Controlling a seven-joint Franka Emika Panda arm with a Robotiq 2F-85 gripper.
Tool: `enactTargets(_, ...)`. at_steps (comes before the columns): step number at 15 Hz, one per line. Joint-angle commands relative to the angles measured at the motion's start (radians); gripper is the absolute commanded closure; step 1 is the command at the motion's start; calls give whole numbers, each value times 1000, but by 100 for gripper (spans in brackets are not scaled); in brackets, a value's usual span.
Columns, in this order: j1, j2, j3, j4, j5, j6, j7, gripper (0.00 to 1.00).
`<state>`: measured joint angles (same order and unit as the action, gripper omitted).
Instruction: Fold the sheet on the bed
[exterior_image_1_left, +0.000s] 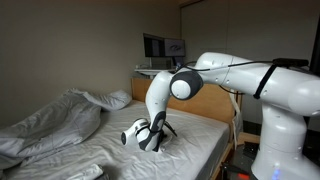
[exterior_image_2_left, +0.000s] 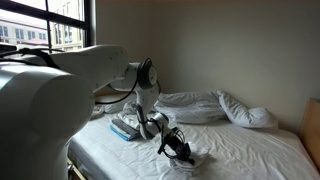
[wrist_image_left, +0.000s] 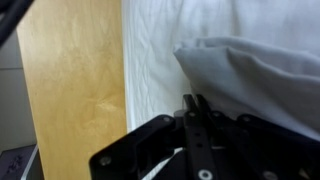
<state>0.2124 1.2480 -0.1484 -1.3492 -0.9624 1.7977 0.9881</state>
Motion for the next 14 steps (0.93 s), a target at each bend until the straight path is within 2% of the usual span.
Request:
enactTargets(1, -7, 33, 4, 18, 1, -16, -32, 94)
enactTargets(14, -5, 79, -1, 56, 7, -83, -14, 94)
